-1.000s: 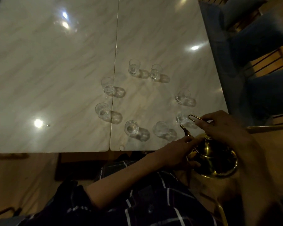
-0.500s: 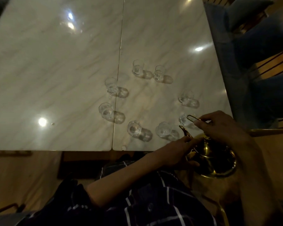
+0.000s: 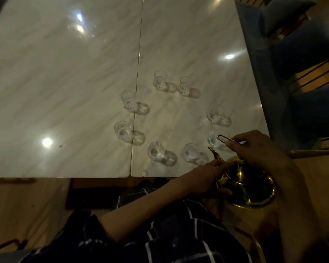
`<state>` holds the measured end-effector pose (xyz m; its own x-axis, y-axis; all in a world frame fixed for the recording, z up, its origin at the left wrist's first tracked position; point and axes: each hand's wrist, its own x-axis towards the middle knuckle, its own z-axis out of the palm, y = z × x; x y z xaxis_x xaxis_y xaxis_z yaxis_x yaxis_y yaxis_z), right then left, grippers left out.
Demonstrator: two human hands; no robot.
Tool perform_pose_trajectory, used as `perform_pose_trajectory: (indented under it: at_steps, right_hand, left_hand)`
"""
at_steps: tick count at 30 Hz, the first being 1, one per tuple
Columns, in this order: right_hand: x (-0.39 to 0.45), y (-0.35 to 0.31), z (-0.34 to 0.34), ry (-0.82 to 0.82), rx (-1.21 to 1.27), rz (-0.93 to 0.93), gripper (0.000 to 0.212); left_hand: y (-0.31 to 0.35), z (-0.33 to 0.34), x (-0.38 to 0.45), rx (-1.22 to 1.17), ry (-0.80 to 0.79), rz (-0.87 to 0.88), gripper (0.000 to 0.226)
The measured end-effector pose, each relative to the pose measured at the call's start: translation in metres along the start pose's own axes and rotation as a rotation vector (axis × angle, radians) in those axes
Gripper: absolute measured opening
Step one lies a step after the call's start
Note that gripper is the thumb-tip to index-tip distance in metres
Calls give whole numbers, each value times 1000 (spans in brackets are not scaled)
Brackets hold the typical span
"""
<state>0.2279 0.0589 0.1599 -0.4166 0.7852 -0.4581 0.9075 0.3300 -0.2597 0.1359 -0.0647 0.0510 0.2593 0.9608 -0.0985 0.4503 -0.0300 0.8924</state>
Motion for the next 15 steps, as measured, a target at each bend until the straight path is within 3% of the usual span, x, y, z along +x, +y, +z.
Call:
perform_pose_trajectory:
  at_steps: [15]
  right_hand:
    - [5,9,-5,5,-22,17,38]
  left_hand:
    - [-1,2,10,6,-6,4,84]
